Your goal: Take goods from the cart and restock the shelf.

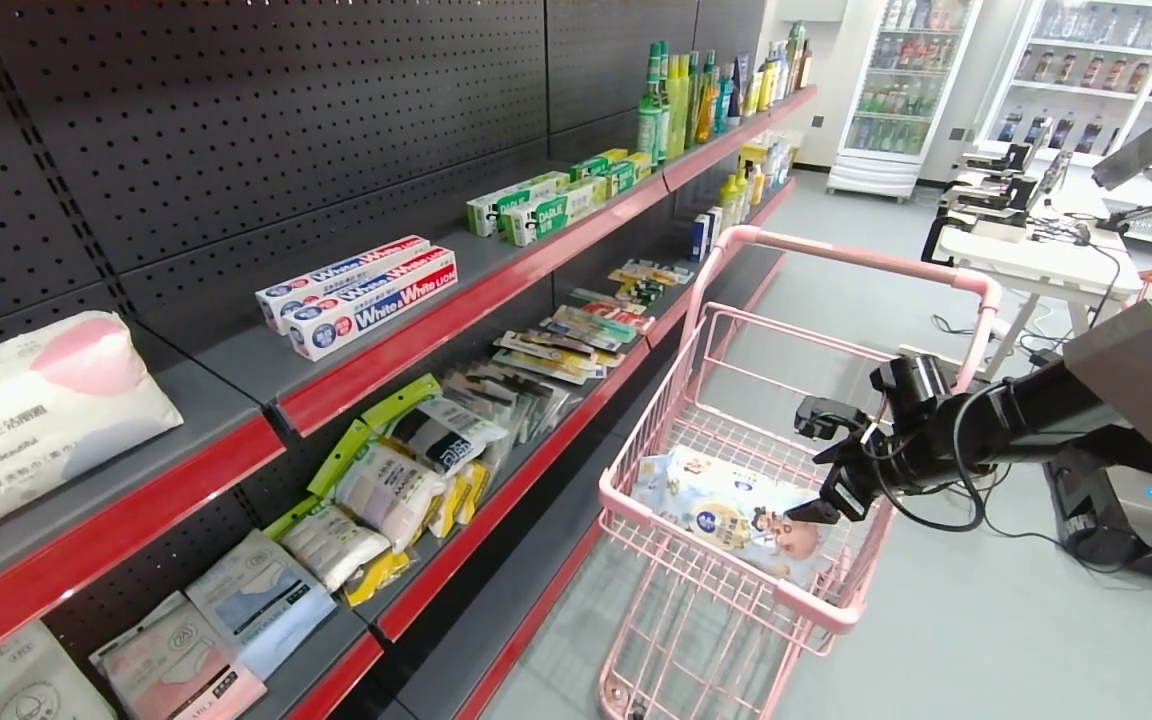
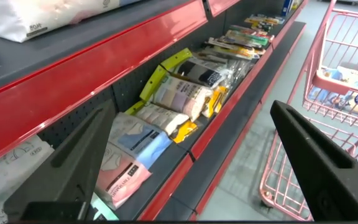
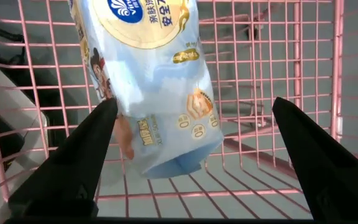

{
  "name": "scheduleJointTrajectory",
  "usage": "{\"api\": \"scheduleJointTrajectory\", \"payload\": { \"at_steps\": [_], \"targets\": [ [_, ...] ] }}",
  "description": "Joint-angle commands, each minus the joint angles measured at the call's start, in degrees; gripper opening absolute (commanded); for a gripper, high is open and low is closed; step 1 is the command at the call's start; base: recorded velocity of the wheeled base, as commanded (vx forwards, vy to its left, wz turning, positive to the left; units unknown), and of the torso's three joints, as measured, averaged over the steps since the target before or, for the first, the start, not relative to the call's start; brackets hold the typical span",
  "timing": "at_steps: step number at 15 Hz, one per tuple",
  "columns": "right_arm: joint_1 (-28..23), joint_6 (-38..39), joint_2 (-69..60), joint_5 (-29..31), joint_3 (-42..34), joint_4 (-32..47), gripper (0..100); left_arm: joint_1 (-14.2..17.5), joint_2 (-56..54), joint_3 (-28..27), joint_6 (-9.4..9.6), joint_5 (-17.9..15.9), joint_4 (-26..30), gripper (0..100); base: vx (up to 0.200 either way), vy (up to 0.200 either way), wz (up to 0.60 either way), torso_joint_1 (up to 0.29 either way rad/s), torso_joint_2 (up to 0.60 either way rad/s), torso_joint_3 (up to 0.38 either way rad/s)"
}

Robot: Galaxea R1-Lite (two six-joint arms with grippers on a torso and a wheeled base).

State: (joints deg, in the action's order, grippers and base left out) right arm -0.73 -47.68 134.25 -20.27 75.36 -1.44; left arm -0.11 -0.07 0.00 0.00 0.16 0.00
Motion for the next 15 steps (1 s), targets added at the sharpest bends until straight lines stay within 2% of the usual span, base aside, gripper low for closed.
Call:
{"api": "scheduleJointTrajectory", "payload": {
  "at_steps": [1,2,3,7,15],
  "targets": [
    [-0.6,0.0,1.0,-0.7,2.1,1.0,100,0.0,0.1,0.0,0.00,0.0,0.0,100,0.000,0.000,0.00,0.000,0.00,0.000],
    [-1.2,0.0,1.2,-4.3,4.5,5.8,100,0.0,0.1,0.0,0.00,0.0,0.0,100,0.000,0.000,0.00,0.000,0.00,0.000],
    [-1.5,0.0,1.2,-5.5,5.1,7.4,100,0.0,0.1,0.0,0.00,0.0,0.0,100,0.000,0.000,0.00,0.000,0.00,0.000],
    [-1.9,0.0,3.6,-7.8,6.3,7.9,100,0.0,0.1,0.0,0.00,0.0,0.0,100,0.000,0.000,0.00,0.000,0.00,0.000],
    [-0.1,0.1,8.1,-8.4,10.8,8.1,100,0.0,0.1,0.0,0.00,0.0,0.0,100,0.000,0.000,0.00,0.000,0.00,0.000]
  ]
}}
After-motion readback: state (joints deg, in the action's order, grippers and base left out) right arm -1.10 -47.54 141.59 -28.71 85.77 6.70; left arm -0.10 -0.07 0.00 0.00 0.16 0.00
